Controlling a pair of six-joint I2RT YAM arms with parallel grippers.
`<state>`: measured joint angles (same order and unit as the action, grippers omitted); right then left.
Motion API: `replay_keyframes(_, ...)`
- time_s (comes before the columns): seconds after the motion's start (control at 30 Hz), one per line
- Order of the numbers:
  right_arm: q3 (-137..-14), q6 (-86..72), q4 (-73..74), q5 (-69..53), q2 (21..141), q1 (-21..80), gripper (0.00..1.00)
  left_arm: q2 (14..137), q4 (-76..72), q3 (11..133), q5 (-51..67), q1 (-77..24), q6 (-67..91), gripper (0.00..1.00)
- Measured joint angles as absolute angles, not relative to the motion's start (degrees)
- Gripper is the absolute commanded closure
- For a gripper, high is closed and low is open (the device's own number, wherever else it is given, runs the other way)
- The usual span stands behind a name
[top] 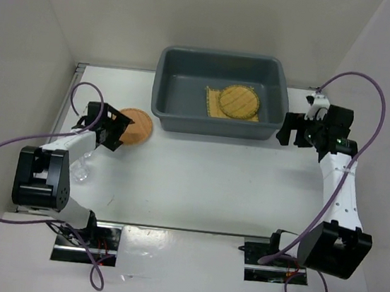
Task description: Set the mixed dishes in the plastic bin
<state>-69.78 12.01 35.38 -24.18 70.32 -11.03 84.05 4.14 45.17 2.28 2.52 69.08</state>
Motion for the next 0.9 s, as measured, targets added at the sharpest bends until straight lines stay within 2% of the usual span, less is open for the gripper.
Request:
replay_keyframes(0.13,-62.78,11.09,38.11,-23.00,71.07,-13.82,0.02,87.00,-0.08,45.63,3.18,3.31,69.52,0.01)
replay_keyframes(0.43,-61.30,10.33,38.57,-22.22,67.07,-15.33,0.02,89.97,-8.99,41.34,4.56,3.44,74.19,0.01)
replay_keyframes(0.63,-59.35,10.35,38.33,-21.82,65.89,-15.92,0.02,88.64,-2.22,44.47,2.13,1.19,75.22,0.01)
replay_keyframes(0.9,-57.67,10.35,37.93,-21.78,65.87,-15.92,0.02,77.17,6.11,46.11,-2.42,-2.15,77.10,0.01)
